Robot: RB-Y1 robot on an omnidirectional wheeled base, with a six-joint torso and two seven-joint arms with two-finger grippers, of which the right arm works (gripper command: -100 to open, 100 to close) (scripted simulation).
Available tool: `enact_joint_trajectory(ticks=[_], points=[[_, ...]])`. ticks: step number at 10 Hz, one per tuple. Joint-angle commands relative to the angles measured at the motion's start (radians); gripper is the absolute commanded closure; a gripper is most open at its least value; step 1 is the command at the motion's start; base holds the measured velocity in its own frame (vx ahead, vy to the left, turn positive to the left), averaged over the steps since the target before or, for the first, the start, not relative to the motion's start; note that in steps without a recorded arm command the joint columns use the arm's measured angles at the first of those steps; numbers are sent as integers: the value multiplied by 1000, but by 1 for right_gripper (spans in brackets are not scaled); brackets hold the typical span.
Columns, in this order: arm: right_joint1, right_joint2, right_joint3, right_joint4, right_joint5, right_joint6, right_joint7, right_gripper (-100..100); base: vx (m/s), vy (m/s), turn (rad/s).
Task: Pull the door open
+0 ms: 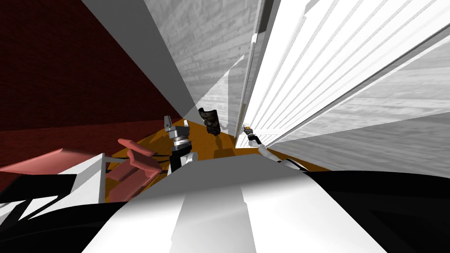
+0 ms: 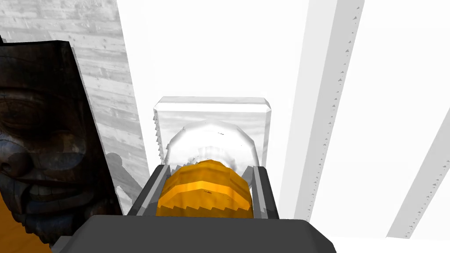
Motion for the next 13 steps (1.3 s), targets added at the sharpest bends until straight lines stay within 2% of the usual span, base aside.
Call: enact_joint_trajectory(ticks=[1,2,3,4,13], points=[[8,-21,19,-15,0,-5,-26,100,-206,-103,151],[13,-34,30,-21,0,-8,-41,100,-215,-85,140],[9,-26,24,-14,0,-5,-31,100,-97,-33,40],[18,-42,45,-23,2,-11,-49,100,-130,-50,92],[54,-136,141,-83,12,-57,-137,100,-215,-89,116]])
